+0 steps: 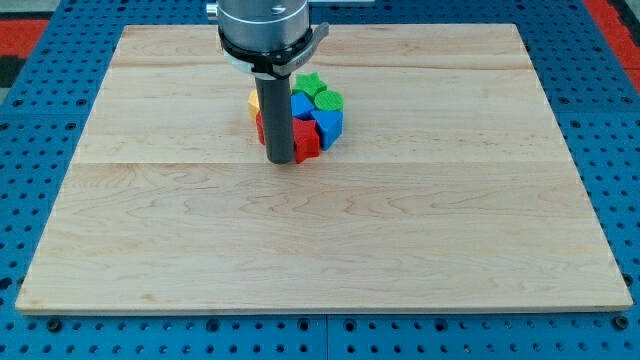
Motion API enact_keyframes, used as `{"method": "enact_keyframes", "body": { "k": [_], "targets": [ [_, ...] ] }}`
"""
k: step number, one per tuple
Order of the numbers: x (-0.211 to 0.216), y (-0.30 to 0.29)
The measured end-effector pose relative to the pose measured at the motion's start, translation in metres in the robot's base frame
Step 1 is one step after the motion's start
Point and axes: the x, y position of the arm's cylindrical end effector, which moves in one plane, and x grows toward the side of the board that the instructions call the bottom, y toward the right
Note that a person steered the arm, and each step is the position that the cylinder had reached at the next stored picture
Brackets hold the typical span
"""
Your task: Move your arm closer to the blue triangle
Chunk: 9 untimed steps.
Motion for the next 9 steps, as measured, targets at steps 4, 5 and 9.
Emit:
{"method": "enact_keyframes", "body": {
  "k": [4,5,9],
  "targets": [
    [0.016,0.035],
    [0.007,0.035],
    [0.007,0.028]
  ]
}}
